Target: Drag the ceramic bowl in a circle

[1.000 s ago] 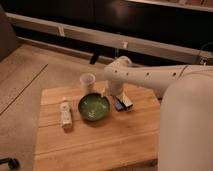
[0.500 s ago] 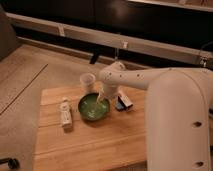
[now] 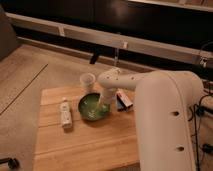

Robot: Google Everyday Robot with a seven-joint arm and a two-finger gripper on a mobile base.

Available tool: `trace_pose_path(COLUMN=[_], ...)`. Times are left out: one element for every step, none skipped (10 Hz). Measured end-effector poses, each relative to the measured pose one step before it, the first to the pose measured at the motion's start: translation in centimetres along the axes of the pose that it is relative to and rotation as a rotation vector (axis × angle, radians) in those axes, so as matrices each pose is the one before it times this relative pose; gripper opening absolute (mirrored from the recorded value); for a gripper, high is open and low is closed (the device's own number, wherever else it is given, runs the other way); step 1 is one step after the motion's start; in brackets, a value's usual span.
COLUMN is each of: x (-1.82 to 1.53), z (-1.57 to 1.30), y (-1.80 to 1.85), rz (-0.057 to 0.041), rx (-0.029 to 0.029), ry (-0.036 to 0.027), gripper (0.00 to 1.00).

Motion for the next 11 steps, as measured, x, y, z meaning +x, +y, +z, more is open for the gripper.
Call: trace_pose_path(x=[-0.580,-0.498,-0.079,0.084,0.169,0.295,0.686,0.602,0.546,0.309,-0.079], z=[-0.071,-0.232,-0.151,-0.253,-0.242,-0.240,-0.292,-0.175,-0.125,0.005,0.184], y=[0.035,0.322,0.112,0.328,0.099,0.053,-0.096,-0.334,-0.532,-0.761,-1.115], rz=[-0.00123,-0.00257,0.00057,0.00224,-0.00324,-0.00025,-0.00043,-0.00490,-0.00114,0.00395,0.00664], rx=[0.01846,0.00835,0.00939,-0.00314,0.00370,-0.00093,0.00260,0.00771,0.01170,0.01833,0.02940], ry=[-0.02209,-0.02128,-0.00718,-0.00428,-0.00025,0.00511,0.01430,0.01335,0.01421,0.01145,0.00663], gripper=[0.42,0.32,0.22,0.09,0.03,0.00,0.00,0.00,0.00,0.00,0.00])
